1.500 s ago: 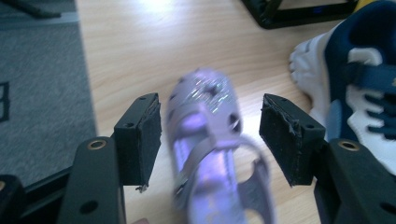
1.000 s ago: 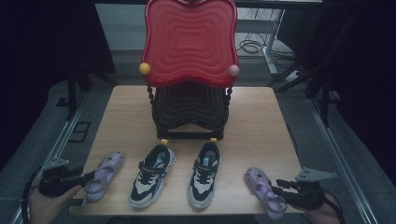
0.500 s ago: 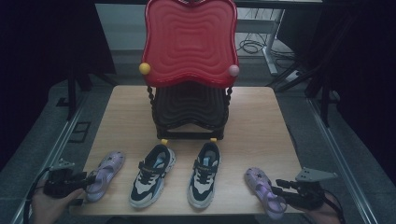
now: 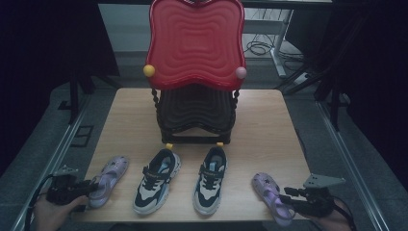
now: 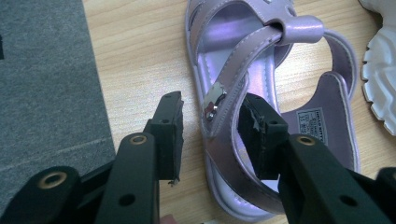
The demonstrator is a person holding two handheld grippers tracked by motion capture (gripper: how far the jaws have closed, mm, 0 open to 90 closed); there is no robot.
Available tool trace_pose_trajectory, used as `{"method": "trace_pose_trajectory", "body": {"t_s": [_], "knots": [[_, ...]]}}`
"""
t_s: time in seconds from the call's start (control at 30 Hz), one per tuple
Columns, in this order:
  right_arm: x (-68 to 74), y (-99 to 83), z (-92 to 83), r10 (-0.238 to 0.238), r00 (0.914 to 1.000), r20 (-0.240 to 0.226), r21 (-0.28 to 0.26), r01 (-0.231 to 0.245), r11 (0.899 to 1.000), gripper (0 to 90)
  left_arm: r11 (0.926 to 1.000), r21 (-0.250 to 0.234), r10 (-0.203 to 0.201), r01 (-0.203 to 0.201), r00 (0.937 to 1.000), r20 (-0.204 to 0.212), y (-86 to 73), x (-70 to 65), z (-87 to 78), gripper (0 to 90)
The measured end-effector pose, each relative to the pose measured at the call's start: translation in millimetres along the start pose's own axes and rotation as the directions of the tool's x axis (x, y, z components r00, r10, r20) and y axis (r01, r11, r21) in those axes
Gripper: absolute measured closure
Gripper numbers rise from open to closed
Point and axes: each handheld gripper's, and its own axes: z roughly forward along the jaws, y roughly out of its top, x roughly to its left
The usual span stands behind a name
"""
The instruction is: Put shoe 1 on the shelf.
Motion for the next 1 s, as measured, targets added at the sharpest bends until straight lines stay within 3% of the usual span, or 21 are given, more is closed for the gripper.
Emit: {"method": "trace_pose_trajectory", "body": {"t_s": [0.13, 0.27, 0.33, 0.4, 0.6, 0.7, 1.0], "knots": [[0.8, -4.6, 3.0, 0.013, 0.9999, 0.002, 0.032, -0.013, 0.999, 56.8, 1.0, -0.003, -0.002, 0.002, 1.0, -0.002, 0.5, 0.6, -0.3, 62.3], [-0.7, -9.6, 11.0, 0.013, 0.9994, 0.031, 0.085, -0.015, 0.996, 56.0, 1.0, -0.004, -0.006, 0.006, 1.0, -0.002, -0.2, 0.9, -0.7, 63.4], [-4.0, -12.8, 16.3, 0.026, 0.9967, 0.077, 0.123, -0.036, 0.992, 56.6, 1.0, -0.003, -0.008, 0.008, 1.0, -0.002, -0.9, 1.2, -0.2, 64.1], [-4.9, -13.7, 17.9, 0.031, 0.9961, 0.082, 0.133, -0.042, 0.99, 57.1, 0.9999, -0.002, -0.011, 0.011, 0.9999, 0.0, -1.5, 1.3, 0.6, 64.4], [-7.1, -17.9, 26.1, 0.035, 0.9936, 0.108, 0.184, -0.054, 0.981, 68.4, 0.9999, 0.01, -0.014, 0.014, 0.9998, 0.017, -1.9, 0.6, 3.8, 69.1], [-6.9, -18.5, 27.0, 0.038, 0.9936, 0.106, 0.193, -0.058, 0.979, 74.6, 0.9997, 0.009, -0.021, 0.021, 0.9995, 0.024, -2.1, 0.7, 4.3, 72.5], [-6.2, -18.0, 26.8, 0.029, 0.9938, 0.107, 0.185, -0.049, 0.982, 78.7, 0.9987, 0.001, -0.05, 0.05, 0.9983, 0.029, -3.1, 2.8, 3.8, 79.4]]}}
